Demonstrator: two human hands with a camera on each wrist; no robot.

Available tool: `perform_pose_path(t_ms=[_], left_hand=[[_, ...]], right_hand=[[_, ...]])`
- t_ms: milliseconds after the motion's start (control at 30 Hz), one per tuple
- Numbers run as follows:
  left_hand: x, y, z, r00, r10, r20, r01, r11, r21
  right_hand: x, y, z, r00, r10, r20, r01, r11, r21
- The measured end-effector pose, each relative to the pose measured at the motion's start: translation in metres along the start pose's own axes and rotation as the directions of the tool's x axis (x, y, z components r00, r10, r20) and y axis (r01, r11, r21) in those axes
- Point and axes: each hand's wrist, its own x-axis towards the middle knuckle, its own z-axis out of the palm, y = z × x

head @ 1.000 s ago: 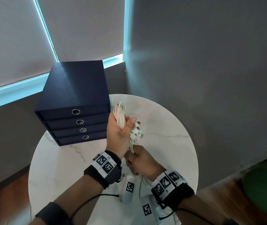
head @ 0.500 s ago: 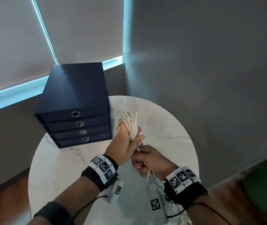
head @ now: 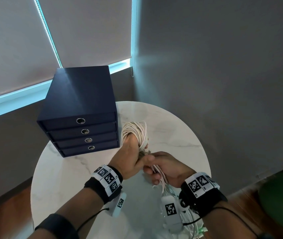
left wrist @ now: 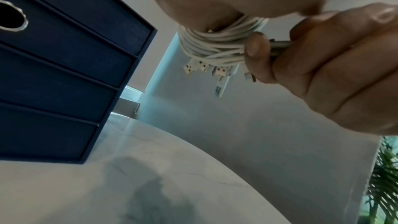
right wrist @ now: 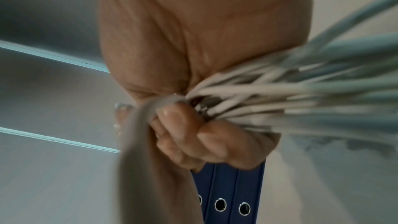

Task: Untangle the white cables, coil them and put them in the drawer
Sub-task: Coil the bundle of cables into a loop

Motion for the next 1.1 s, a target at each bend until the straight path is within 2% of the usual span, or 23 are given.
perform_pose_path(t_ms=[33, 100, 133, 167, 233, 300, 400, 467, 500, 567, 633, 667, 800, 867, 900, 967, 1100], left_hand=[[-0.001, 0.004, -0.003, 0.998, 0.019, 0.056, -0.021, 0.998, 0.051], [-0.001, 0.01, -0.006, 0.984, -0.069, 0.164, 0.04, 0.984, 0.173], [-0.002, 0.01, -0.006, 0.974, -0.125, 0.189, 0.083, 0.972, 0.22], [-0.002, 0.009, -0.004, 0.974, -0.131, 0.186, 0.082, 0.964, 0.252], [-0.002, 0.003, 0.002, 0.99, -0.026, 0.138, -0.014, 0.96, 0.281], [-0.003, 0.0, 0.007, 0.998, 0.034, 0.051, -0.048, 0.951, 0.305], [0.001, -0.001, 0.011, 0.999, 0.009, -0.05, 0.009, 0.941, 0.338], [-0.001, -0.005, 0.01, 0.997, -0.04, -0.066, 0.062, 0.92, 0.387], [-0.003, -0.008, 0.008, 0.996, -0.071, -0.06, 0.089, 0.904, 0.418], [-0.007, -0.01, 0.001, 0.989, -0.142, -0.05, 0.149, 0.871, 0.468], [-0.01, -0.007, -0.001, 0.977, -0.214, -0.019, 0.195, 0.843, 0.502], [-0.01, -0.005, -0.001, 0.97, -0.244, 0.001, 0.212, 0.844, 0.493], [-0.011, 0.001, -0.002, 0.964, -0.259, 0.058, 0.233, 0.932, 0.278], [-0.007, 0.008, -0.005, 0.947, -0.291, 0.139, 0.285, 0.957, 0.061], [-0.004, 0.014, -0.007, 0.934, -0.301, 0.191, 0.319, 0.945, -0.075], [0.005, 0.029, -0.012, 0.92, -0.297, 0.256, 0.366, 0.884, -0.289], [0.015, 0.045, -0.019, 0.908, -0.299, 0.294, 0.417, 0.718, -0.558]], right_hand=[[-0.001, -0.001, -0.002, 1.0, 0.007, 0.006, -0.007, 1.0, 0.001], [-0.002, -0.004, -0.004, 1.0, 0.028, 0.008, -0.028, 1.0, -0.012], [-0.003, -0.005, -0.005, 0.999, 0.043, 0.017, -0.042, 0.998, -0.036], [-0.003, -0.007, -0.005, 0.998, 0.059, 0.03, -0.057, 0.996, -0.071], [-0.005, -0.008, -0.004, 0.995, 0.089, 0.053, -0.081, 0.987, -0.136], [-0.005, -0.008, -0.003, 0.993, 0.099, 0.058, -0.087, 0.978, -0.189], [-0.006, -0.008, -0.002, 0.996, 0.05, 0.072, -0.025, 0.949, -0.315], [-0.008, -0.009, -0.003, 0.997, -0.015, 0.077, 0.046, 0.904, -0.426], [-0.01, -0.01, -0.004, 0.996, -0.065, 0.065, 0.089, 0.85, -0.52], [-0.013, -0.012, -0.011, 0.981, -0.193, 0.022, 0.144, 0.644, -0.751], [-0.013, -0.015, -0.022, 0.954, -0.298, -0.01, 0.126, 0.432, -0.893], [-0.013, -0.016, -0.028, 0.942, -0.336, -0.019, 0.111, 0.365, -0.924], [-0.009, -0.033, -0.046, 0.905, -0.417, -0.084, 0.021, 0.24, -0.97], [-0.005, -0.041, -0.053, 0.883, -0.455, -0.114, -0.041, 0.169, -0.985], [-0.002, -0.045, -0.055, 0.868, -0.48, -0.13, -0.064, 0.15, -0.987], [0.003, -0.051, -0.058, 0.841, -0.516, -0.163, -0.085, 0.172, -0.981], [0.013, -0.054, -0.058, 0.795, -0.57, -0.205, -0.051, 0.273, -0.961]])
